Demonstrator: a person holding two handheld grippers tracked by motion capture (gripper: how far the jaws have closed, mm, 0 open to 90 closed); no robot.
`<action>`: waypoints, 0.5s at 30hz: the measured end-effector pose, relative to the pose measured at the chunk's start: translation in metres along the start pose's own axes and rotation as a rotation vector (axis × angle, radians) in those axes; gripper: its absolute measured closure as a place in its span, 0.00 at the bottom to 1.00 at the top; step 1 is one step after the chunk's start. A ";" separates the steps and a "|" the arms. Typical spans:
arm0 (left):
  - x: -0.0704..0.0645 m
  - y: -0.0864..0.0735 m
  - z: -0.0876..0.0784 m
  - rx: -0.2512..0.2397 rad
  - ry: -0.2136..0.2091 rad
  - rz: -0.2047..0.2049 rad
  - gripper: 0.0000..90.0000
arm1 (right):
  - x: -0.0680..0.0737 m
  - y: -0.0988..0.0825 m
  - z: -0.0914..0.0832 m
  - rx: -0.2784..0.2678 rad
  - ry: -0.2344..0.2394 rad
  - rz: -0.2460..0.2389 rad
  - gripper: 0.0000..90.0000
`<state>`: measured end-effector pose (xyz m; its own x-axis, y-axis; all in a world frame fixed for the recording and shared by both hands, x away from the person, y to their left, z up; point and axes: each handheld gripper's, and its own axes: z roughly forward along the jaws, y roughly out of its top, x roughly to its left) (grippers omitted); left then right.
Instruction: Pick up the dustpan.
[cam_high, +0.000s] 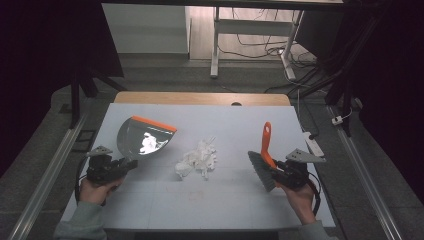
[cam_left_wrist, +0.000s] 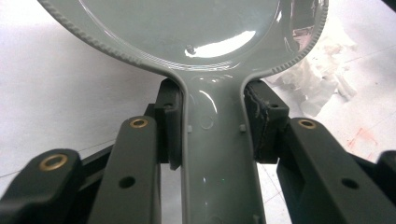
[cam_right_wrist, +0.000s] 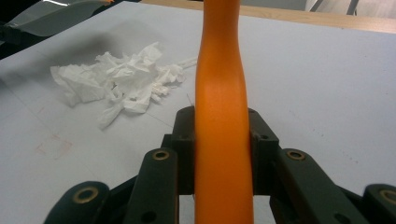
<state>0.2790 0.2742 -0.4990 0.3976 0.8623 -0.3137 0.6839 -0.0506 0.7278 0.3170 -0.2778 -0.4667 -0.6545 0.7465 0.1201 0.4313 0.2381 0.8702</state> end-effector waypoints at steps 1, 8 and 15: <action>0.000 0.000 -0.001 -0.002 -0.006 0.008 0.68 | 0.000 0.000 0.000 -0.001 0.001 0.002 0.78; -0.001 0.002 -0.009 -0.013 -0.012 0.034 0.68 | -0.002 0.001 -0.002 -0.016 0.005 0.011 0.78; -0.002 0.004 -0.022 -0.028 -0.038 0.079 0.68 | 0.000 0.003 -0.005 -0.029 0.008 0.011 0.78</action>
<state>0.2672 0.2835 -0.4823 0.4735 0.8361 -0.2771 0.6320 -0.1034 0.7680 0.3157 -0.2801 -0.4619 -0.6550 0.7437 0.1335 0.4205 0.2120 0.8822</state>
